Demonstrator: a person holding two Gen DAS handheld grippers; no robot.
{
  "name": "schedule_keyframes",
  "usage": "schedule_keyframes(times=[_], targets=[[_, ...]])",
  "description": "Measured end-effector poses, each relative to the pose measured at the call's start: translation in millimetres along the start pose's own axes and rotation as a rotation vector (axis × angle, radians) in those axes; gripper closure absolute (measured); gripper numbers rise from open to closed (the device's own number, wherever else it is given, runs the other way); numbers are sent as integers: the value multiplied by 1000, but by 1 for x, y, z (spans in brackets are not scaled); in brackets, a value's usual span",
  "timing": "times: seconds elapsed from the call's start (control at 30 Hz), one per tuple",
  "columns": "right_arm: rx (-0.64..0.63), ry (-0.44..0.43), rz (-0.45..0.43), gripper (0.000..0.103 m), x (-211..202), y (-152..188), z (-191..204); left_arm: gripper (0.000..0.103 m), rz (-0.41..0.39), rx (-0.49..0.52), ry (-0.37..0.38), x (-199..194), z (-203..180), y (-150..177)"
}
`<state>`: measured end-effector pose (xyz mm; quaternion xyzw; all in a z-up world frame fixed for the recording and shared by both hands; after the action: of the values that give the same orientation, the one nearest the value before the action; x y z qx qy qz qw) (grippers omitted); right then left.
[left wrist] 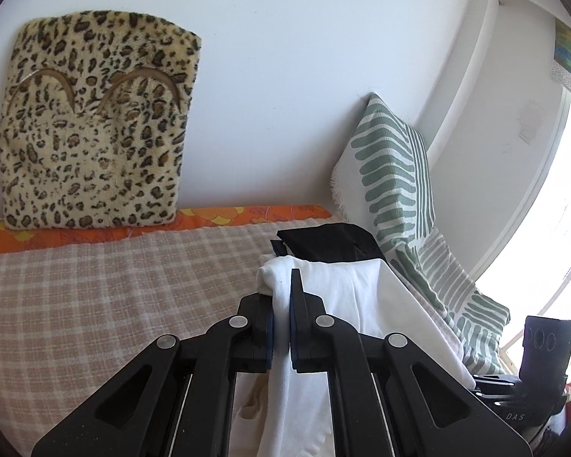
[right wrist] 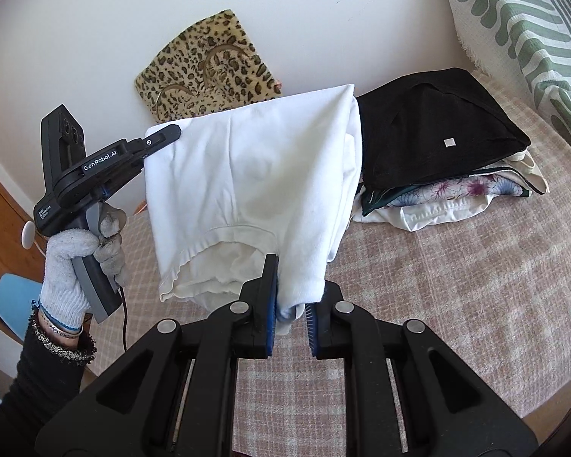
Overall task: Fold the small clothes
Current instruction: 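Carry the held folded shirt with the right gripper onto the clothes stack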
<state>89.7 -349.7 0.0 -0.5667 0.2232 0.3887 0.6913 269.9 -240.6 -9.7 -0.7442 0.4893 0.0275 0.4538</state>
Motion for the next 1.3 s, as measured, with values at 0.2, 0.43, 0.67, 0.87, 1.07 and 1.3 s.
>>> schedule_keyframes(times=[0.2, 0.43, 0.67, 0.87, 1.07, 1.3], targets=[[-6, 64, -10, 89, -15, -12, -43, 99, 12, 20, 25, 41, -32, -12], [-7, 140, -13, 89, -23, -30, -105, 99, 24, 45, 51, 96, -68, -24], [40, 167, -25, 89, -24, -55, -174, 99, 29, 23, 67, 150, -88, -35], [80, 149, -38, 89, -14, -70, -219, 99, 26, 8, 38, 185, -89, -37], [74, 149, -7, 89, 12, -67, -238, 99, 36, -13, -19, 209, -71, -37], [55, 171, 37, 89, 32, -56, -243, 99, 31, 38, -117, 224, -50, -33]])
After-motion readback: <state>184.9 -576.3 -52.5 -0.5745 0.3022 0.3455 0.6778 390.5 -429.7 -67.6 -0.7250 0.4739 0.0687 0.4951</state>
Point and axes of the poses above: each gripper's, at about its wrist camera, not at the fingertips, and x roughly the way its jaws point, z to its left, y to its underside, the point moved 10 cm from there along x, roughly the way its jaws point, and after that the axes turned 15 degrees about -x, right-handed, at the moved point
